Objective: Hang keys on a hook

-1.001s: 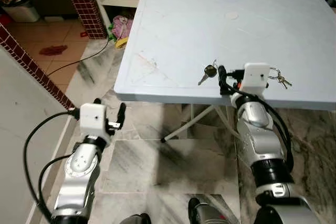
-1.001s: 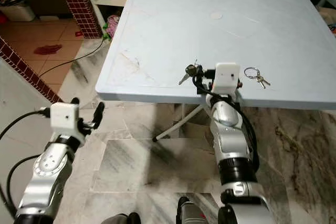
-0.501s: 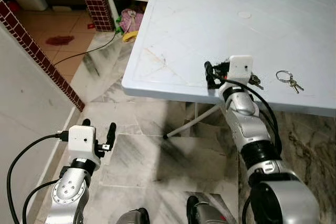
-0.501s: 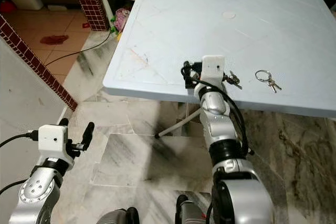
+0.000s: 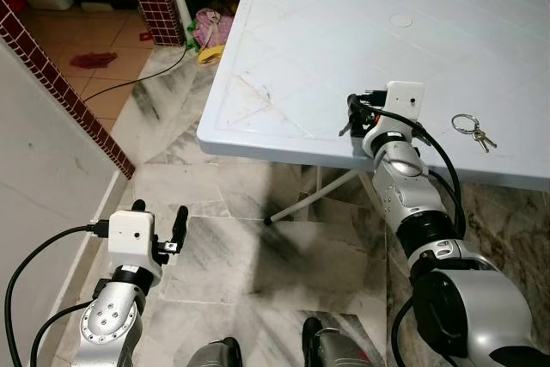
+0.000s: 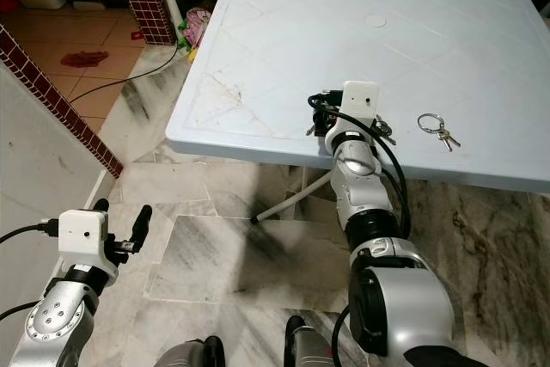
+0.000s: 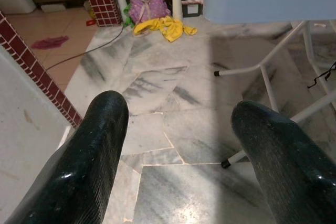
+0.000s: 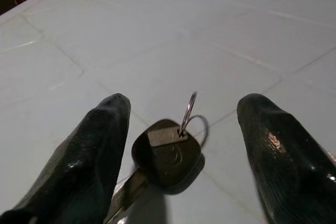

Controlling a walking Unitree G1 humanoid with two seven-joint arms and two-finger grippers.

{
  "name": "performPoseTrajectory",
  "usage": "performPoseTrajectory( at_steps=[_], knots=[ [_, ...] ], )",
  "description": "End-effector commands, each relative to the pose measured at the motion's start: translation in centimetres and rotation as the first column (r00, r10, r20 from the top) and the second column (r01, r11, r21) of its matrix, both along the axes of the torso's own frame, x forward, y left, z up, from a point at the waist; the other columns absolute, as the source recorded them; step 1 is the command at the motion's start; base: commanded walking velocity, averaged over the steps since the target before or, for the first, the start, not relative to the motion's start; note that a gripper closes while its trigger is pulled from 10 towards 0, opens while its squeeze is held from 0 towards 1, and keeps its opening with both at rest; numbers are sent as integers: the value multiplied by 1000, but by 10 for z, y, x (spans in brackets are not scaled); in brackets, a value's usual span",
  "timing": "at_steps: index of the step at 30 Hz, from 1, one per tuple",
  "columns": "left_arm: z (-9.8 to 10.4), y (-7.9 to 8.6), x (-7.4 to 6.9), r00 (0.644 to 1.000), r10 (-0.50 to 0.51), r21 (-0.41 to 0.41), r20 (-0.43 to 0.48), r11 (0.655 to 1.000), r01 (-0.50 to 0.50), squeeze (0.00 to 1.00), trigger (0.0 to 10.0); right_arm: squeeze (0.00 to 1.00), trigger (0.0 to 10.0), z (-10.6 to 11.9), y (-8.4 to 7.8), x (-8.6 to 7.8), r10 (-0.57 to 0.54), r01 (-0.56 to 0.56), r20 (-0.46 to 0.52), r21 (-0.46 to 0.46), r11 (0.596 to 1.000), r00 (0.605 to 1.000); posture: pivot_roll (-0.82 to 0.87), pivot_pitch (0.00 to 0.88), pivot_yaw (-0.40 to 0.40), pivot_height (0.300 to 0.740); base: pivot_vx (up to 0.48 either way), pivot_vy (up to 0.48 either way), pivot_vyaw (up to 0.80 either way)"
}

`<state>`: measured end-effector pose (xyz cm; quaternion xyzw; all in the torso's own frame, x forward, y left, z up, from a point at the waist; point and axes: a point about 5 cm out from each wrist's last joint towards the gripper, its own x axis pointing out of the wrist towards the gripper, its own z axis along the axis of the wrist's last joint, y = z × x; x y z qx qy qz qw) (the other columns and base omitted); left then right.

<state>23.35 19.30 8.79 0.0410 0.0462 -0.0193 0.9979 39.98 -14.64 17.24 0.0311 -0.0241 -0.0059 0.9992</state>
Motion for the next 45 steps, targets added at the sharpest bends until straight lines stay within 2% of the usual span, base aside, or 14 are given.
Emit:
performPoseTrajectory(
  at_steps=[1, 28, 38, 45],
  knots=[
    [0, 2, -4, 1000, 2, 13, -12, 1000, -2, 0, 10000, 0, 0, -2, 3, 1, 10, -10, -9, 13, 1000, 1000, 96, 263, 19, 740, 0, 0, 0],
    [-1, 1, -7, 1000, -7, 22, -24, 1000, 8, 0, 10000, 0, 0, -12, -2, 0, 0, 3, -59, 46, 999, 998, 109, 269, 25, 740, 0, 0, 0],
    [-1, 1, -5, 1000, -16, 30, -25, 999, 17, 0, 10000, 0, 0, -29, 5, -6, 19, -12, -98, 68, 998, 995, 107, 267, 33, 740, 0, 0, 0],
    [-1, 2, -6, 999, -15, 36, -29, 999, 16, 0, 10000, 0, 0, -32, 2, -8, 15, -8, -103, 77, 997, 995, 106, 268, 39, 740, 0, 0, 0]
  ],
)
